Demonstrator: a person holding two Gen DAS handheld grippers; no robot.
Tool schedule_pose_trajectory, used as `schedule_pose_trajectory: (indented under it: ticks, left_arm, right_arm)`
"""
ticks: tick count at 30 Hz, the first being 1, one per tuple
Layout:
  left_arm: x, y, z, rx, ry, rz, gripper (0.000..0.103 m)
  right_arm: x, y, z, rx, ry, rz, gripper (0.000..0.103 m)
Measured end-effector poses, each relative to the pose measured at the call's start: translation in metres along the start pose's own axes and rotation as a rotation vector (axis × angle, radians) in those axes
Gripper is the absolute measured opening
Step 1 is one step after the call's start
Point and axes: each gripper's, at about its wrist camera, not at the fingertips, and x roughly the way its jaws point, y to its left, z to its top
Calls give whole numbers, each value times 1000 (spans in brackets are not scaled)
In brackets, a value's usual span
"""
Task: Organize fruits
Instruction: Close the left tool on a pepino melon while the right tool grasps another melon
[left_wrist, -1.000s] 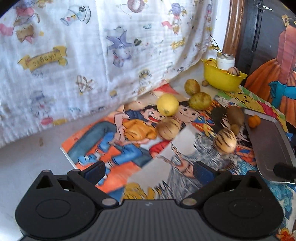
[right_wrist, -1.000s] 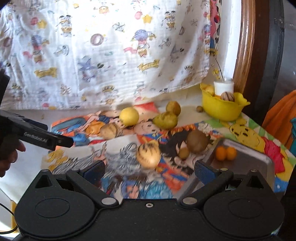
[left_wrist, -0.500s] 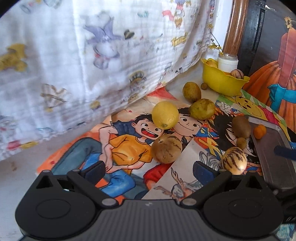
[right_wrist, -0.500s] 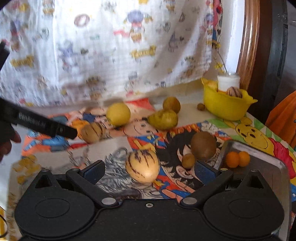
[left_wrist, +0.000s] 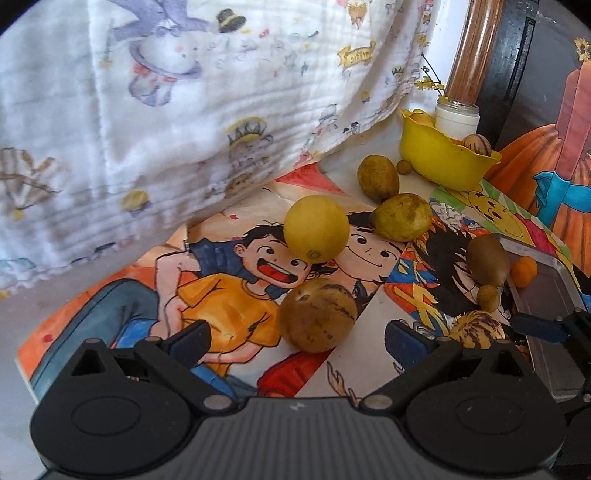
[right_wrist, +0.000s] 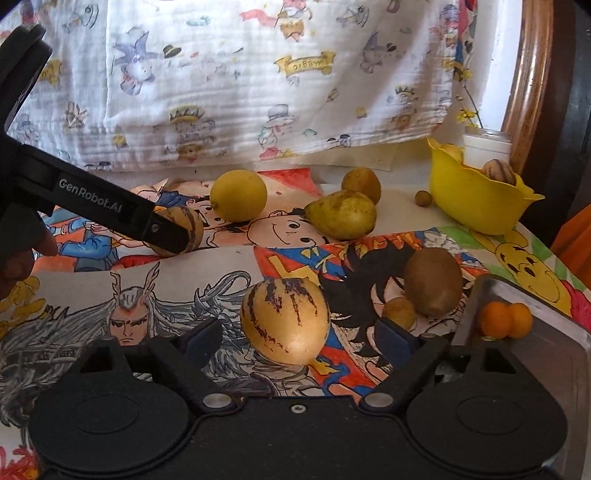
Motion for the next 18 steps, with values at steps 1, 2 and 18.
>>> schedule_pose_trajectory:
  ticks: [1,2,18]
  left_arm:
    - [1,-1,0,3,-2,0,98]
    - [3,-1,0,3,-4,1,98]
    - [17,-4,-1,5,-17,-9,67]
  right_arm:
    - [2,1,0,-4,3,3,84]
    - [4,1,-1,-8,3,6,80]
    - [16,-6,-2,64,-16,62,59]
